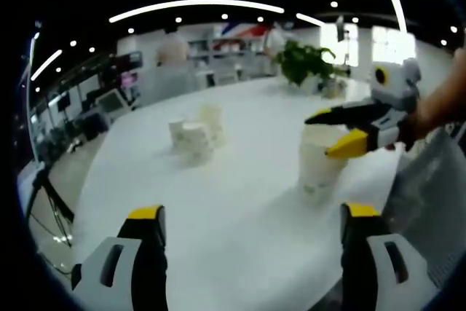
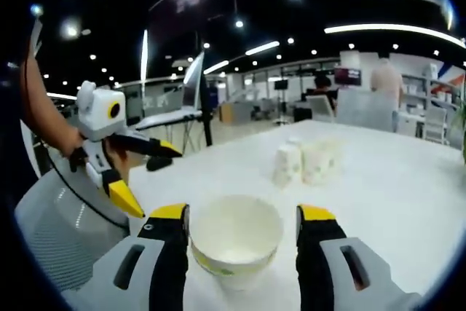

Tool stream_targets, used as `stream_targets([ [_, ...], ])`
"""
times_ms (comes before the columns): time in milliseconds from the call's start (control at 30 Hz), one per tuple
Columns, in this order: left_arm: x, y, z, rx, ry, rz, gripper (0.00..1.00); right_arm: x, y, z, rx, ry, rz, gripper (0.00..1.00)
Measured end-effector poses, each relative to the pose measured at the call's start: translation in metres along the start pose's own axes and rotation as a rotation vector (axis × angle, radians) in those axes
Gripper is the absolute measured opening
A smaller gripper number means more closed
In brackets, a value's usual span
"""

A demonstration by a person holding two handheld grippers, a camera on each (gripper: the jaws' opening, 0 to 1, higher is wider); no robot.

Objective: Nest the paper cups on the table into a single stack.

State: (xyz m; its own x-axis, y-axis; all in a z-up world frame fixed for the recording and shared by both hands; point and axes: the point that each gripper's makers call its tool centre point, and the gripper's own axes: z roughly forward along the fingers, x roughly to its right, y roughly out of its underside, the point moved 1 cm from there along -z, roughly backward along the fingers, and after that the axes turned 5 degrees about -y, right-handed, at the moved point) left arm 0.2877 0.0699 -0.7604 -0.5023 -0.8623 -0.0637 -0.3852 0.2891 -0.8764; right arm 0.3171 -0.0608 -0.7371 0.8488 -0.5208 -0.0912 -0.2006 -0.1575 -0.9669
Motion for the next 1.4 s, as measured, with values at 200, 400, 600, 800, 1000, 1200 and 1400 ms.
stream_targets([
  [200, -0.005, -0.008, -0.004, 0.032, -0.023, -0.02, 0.99, 0.009, -0.023, -0.017, 0.034, -0.007, -0.01, 0.67],
  [400, -0.006, -0.01, -0.003, 0.046, -0.018, -0.04, 0.99, 0.029, -0.034, -0.04, 0.05, 0.045, -0.027, 0.74],
  [600, -0.005, -0.011, -0.003, 0.049, -0.011, -0.05, 0.99, 0.044, -0.027, -0.057, 0.026, 0.09, -0.024, 0.8],
  [800, 0.001, -0.012, -0.002, 0.052, 0.013, -0.034, 0.99, 0.06, -0.011, -0.075, -0.007, 0.167, -0.02, 0.85],
  [1000, -0.001, -0.015, -0.003, 0.068, 0.016, -0.05, 0.99, 0.067, 0.005, -0.089, -0.016, 0.218, -0.022, 0.91],
  [1200, -0.012, -0.021, -0.008, 0.108, -0.023, -0.075, 0.99, 0.069, 0.013, -0.097, -0.024, 0.235, -0.003, 0.96],
  [1400, -0.012, -0.021, -0.008, 0.111, -0.026, -0.084, 0.99, 0.066, 0.02, -0.098, -0.044, 0.218, -0.003, 1.0],
])
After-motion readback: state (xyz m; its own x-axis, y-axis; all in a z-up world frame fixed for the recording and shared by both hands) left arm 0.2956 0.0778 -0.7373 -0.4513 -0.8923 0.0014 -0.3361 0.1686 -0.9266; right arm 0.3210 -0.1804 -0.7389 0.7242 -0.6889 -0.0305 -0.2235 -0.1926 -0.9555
